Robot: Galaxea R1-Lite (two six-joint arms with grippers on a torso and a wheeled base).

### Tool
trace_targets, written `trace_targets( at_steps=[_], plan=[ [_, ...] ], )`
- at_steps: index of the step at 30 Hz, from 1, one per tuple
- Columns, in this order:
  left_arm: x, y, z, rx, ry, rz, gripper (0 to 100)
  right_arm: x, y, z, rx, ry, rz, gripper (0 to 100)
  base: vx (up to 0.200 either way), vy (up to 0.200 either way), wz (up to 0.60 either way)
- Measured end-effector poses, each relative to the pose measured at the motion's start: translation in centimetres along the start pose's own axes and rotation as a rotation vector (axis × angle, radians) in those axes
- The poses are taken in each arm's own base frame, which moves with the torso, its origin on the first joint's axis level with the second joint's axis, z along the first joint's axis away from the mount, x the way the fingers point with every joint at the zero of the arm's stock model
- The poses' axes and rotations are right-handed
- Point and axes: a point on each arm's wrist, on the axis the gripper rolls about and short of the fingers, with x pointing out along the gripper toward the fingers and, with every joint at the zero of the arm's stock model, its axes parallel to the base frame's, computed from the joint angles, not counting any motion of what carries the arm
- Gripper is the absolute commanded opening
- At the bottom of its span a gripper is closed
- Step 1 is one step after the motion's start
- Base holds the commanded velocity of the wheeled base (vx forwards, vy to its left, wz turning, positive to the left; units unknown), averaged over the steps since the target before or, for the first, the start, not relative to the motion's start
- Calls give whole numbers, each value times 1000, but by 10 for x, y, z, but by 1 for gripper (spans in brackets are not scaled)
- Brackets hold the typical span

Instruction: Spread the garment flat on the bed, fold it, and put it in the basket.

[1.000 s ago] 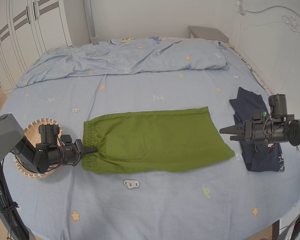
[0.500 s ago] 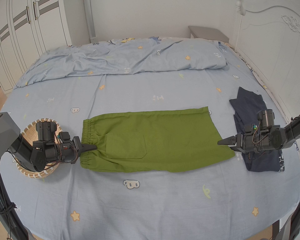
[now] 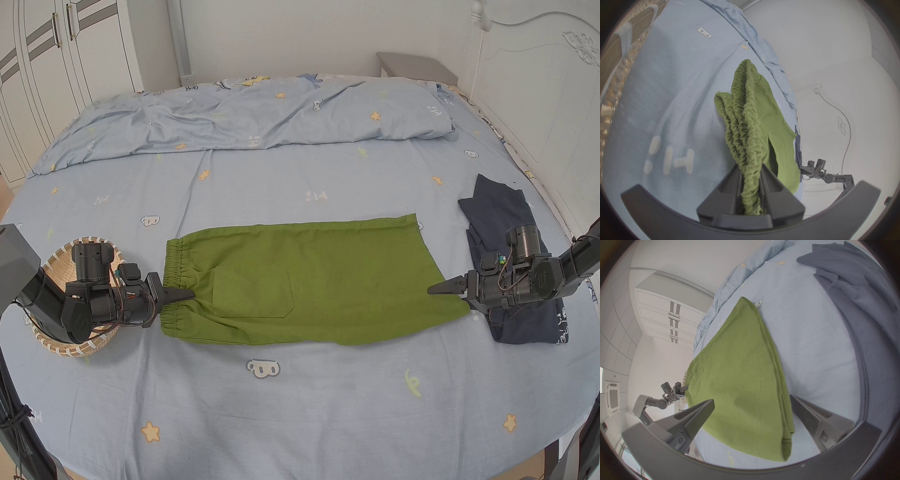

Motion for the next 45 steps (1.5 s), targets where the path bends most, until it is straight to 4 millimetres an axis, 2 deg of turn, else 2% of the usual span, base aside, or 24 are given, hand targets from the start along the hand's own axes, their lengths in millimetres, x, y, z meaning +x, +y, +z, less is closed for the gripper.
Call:
trace_targets(
  at_steps=[5, 6, 23, 28, 32, 38, 45],
  plan=[
    [0, 0, 0, 1, -1, 0, 0, 7, 2, 3, 33, 48, 33, 100, 0, 0, 0],
    [0, 0, 0, 1, -1, -1, 0, 8, 2, 4, 36, 50, 37, 0, 0, 0, 0],
    [0, 1, 1, -1, -3, 0, 0, 9, -19, 11, 76, 44, 51, 0, 0, 0, 0],
    [-1, 2, 2, -8, 2, 3, 0, 6, -17, 8, 77, 48, 49, 0, 0, 0, 0],
    [-4, 2, 1, -31, 25, 10, 0, -4, -5, 3, 68, 50, 52, 0, 0, 0, 0],
    [-20, -1, -6, -72, 81, 25, 0, -30, 21, -19, 64, 72, 55, 0, 0, 0, 0],
    [-44, -4, -17, -70, 89, 50, 0, -49, 30, -56, 51, 122, 46, 0, 0, 0, 0]
  ],
)
